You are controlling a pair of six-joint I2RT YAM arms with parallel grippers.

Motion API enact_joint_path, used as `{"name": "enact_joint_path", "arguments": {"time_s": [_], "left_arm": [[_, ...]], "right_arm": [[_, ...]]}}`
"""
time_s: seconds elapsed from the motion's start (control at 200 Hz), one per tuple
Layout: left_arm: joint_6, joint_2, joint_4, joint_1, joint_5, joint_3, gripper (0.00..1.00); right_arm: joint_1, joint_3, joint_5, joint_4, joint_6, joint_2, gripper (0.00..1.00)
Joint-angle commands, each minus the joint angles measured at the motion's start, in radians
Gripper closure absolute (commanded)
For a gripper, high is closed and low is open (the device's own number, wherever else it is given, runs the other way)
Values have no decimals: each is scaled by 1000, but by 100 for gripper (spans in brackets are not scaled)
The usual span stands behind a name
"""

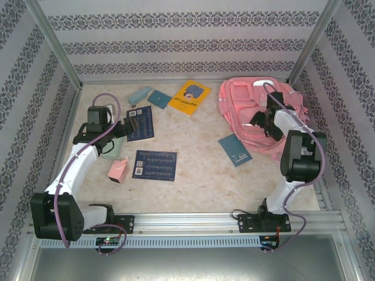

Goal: Pack the student bag
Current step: Move the student bag to the top-center of the table.

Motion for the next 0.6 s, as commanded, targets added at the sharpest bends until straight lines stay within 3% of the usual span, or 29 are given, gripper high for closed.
{"name": "enact_joint_path", "arguments": {"time_s": [0.0,0.07,0.13,0.205,0.595], "left_arm": [[24,2,39,-3,14,-14,0],[27,5,41,-3,8,-15,0],[31,7,42,-2,5,-16,0],[32,8,39,-3,4,-15,0],[29,4,39,-3,6,-18,0]], "right_arm": [[87,-79,-199,-31,78,39,2],[149,-99,-243,-24,105,50,2],[210,-77,-205,-63,113,46,2],[262,-79,-327,-7,124,33,11],[573,186,-395,20,251,209,7]]}}
